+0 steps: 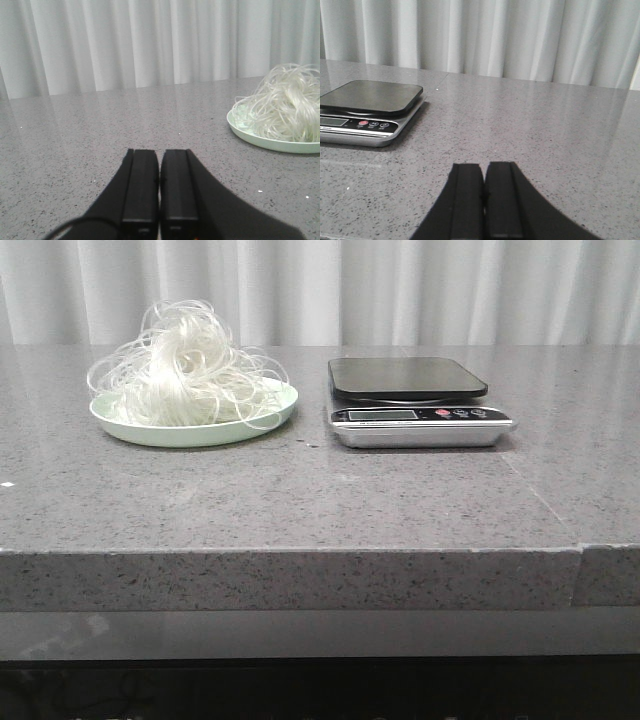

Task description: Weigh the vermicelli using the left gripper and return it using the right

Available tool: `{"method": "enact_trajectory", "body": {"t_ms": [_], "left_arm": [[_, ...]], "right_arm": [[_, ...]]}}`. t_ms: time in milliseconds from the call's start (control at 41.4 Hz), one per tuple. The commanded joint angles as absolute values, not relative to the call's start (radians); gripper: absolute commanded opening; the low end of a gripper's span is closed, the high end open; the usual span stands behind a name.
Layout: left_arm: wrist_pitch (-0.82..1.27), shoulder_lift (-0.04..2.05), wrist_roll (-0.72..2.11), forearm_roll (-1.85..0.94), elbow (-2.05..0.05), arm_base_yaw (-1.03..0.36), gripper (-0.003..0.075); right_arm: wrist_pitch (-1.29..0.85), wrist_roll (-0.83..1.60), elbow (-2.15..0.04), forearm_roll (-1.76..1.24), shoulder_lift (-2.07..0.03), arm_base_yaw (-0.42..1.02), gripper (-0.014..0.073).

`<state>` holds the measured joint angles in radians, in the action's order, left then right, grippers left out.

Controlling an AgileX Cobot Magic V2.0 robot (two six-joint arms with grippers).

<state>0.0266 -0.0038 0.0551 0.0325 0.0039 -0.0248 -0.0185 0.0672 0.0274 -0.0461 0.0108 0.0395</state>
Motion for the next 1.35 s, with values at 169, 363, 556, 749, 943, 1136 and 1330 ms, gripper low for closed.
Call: {"method": "enact_trajectory", "body": {"t_ms": [169, 363, 556, 749, 943, 1136, 1330], "left_arm": [[-0.050, -0.025, 0.054, 0.025, 0.009, -0.033, 0.0146], [-0.050, -0.025, 0.054, 0.025, 0.009, -0.033, 0.0146], [-0.050, -0.025, 0.054, 0.025, 0.009, -0.033, 0.0146], [-0.050, -0.025, 0.054, 0.025, 0.009, -0.033, 0.0146], [-0.050, -0.025, 0.054, 0.025, 0.009, -0.033, 0.0146], [-0.050, -0.025, 0.054, 0.025, 0.009, -0.033, 0.0146], [-0.050, -0.025, 0.054, 0.025, 0.009, -0.033, 0.0146]], "right_arm": [[0.059, 0.069, 0.019, -0.037, 0.027, 0.045, 0.0142], [0.074, 0.064, 0.019, -0.028, 0.027, 0.045, 0.0142], [0.116, -0.013, 0.019, 0.022, 0.027, 0.045, 0.0142], [0.110, -0.013, 0.019, 0.022, 0.027, 0.045, 0.0142], [0.110, -0.013, 0.019, 0.022, 0.027, 0.045, 0.0142], [0.110, -0.013, 0.019, 0.022, 0.027, 0.045, 0.0142], [0.110, -0.013, 0.019, 0.022, 0.027, 0.045, 0.0142]]}}
